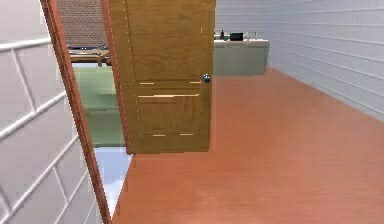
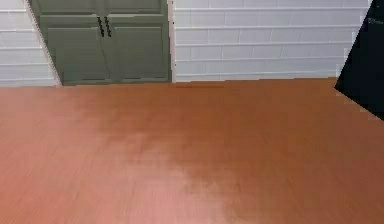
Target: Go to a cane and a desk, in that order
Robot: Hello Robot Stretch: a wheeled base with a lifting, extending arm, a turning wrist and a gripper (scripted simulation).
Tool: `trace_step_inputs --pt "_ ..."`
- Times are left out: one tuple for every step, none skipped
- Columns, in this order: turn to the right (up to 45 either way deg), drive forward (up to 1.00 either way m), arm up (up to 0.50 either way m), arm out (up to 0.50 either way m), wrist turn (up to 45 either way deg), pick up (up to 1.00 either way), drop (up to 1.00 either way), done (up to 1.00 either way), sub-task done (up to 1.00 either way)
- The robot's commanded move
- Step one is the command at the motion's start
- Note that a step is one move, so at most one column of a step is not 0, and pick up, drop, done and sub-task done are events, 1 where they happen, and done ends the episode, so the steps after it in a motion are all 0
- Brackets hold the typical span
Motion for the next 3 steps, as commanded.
trace_step_inputs --pt "0.0 0.3 0.0 0.0 0.0 0.0 0.0 0.0 0.0" --pt "-18.0 0.0 0.0 0.0 0.0 0.0 0.0 0.0 0.0" --pt "0.0 1.0 0.0 0.0 0.0 0.0 0.0 0.0 0.0"
